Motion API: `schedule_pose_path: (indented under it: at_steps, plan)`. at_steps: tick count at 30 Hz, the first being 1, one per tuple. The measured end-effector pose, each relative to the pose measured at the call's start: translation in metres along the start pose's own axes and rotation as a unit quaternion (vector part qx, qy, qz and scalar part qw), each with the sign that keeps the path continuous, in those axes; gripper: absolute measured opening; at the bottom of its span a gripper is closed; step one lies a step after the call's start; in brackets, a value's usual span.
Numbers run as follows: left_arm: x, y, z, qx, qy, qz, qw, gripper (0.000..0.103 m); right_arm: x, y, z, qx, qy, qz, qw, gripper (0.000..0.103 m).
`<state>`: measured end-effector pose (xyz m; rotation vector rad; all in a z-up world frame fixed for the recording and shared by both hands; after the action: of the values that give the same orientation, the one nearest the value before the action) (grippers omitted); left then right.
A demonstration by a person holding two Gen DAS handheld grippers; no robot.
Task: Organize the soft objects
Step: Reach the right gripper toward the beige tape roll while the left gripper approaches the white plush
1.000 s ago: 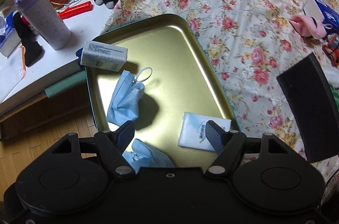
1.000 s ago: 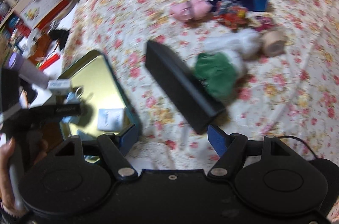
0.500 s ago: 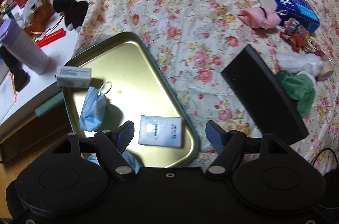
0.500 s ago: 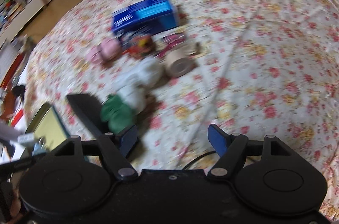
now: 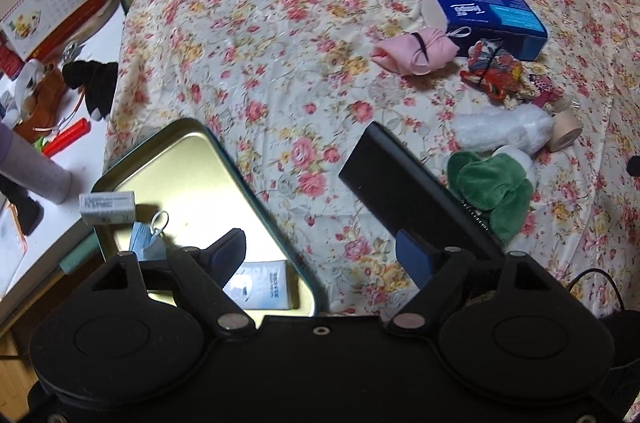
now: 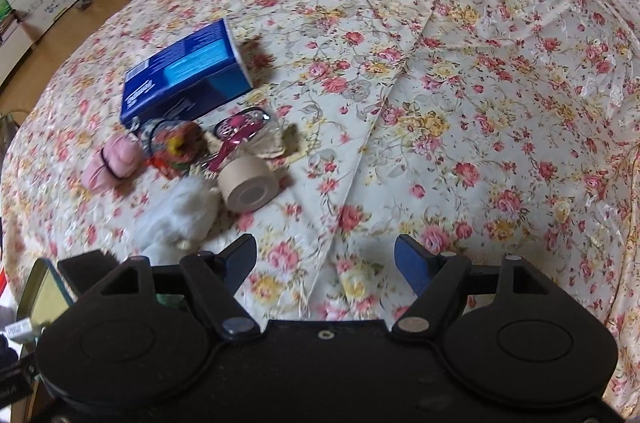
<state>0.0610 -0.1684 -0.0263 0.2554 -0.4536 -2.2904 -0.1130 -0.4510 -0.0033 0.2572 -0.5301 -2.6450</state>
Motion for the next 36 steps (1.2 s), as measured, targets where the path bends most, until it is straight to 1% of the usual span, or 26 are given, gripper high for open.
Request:
schedule_pose_path:
  at_steps: [7, 12, 16, 18, 21, 22, 26, 28, 30, 31, 34, 36]
  plan:
    - [0.015, 0.018, 0.0, 0.001, 0.001, -0.018, 0.9998, 0.078, -0.008, 0.022, -0.03, -0.014, 0.008, -0.025, 1.0, 0.075]
    - [0.026, 0.027, -0.005, -0.005, 0.003, -0.031, 0.9995, 0.078, -0.029, 0.042, -0.045, -0.017, 0.019, -0.035, 0.999, 0.075]
    - [0.034, 0.033, -0.008, -0.008, 0.002, -0.041, 0.9991, 0.078, -0.044, 0.055, -0.06, -0.011, 0.009, -0.032, 0.999, 0.077]
    - [0.037, 0.037, -0.01, -0.009, 0.003, -0.044, 0.999, 0.078, -0.048, 0.056, -0.071, -0.02, 0.004, -0.028, 0.999, 0.077]
    - [0.041, 0.043, -0.014, -0.013, 0.004, -0.047, 0.9988, 0.078, -0.044, 0.048, -0.087, -0.041, -0.006, -0.022, 0.999, 0.077]
    - [0.042, 0.045, -0.015, -0.013, 0.004, -0.047, 0.9988, 0.078, -0.042, 0.044, -0.088, -0.045, -0.002, -0.022, 0.999, 0.083]
    - [0.05, 0.05, -0.018, -0.012, 0.0, -0.055, 0.9984, 0.078, -0.025, 0.025, -0.081, -0.049, 0.008, -0.019, 0.999, 0.086]
    - [0.055, 0.052, -0.019, -0.013, -0.001, -0.06, 0.9981, 0.078, -0.013, 0.017, -0.077, -0.045, -0.002, -0.019, 0.999, 0.085]
    - [0.059, 0.052, -0.02, -0.014, -0.003, -0.064, 0.9979, 0.078, 0.003, 0.012, -0.072, -0.035, -0.03, -0.027, 0.999, 0.085]
    - [0.061, 0.052, -0.02, -0.014, -0.005, -0.066, 0.9977, 0.078, 0.01, 0.01, -0.069, -0.031, -0.033, -0.034, 0.998, 0.085]
    - [0.065, 0.053, -0.02, -0.016, -0.006, -0.068, 0.9976, 0.078, 0.021, 0.009, -0.058, -0.025, -0.015, -0.06, 0.998, 0.085]
    - [0.066, 0.053, -0.019, -0.015, -0.005, -0.066, 0.9977, 0.078, 0.018, 0.017, -0.052, -0.013, -0.003, -0.067, 0.998, 0.086]
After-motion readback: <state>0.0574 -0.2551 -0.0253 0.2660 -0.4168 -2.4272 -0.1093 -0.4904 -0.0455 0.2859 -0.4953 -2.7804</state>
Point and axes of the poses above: each gripper's, at about its wrist camera, not at the fingertips, and z roughly against the way its jaws point, x to its right, y to its top, the point moved 10 cm from there along -z, roughly the way its jaws point, and after that the axes turned 8 degrees about -z, right-handed, at the moved point
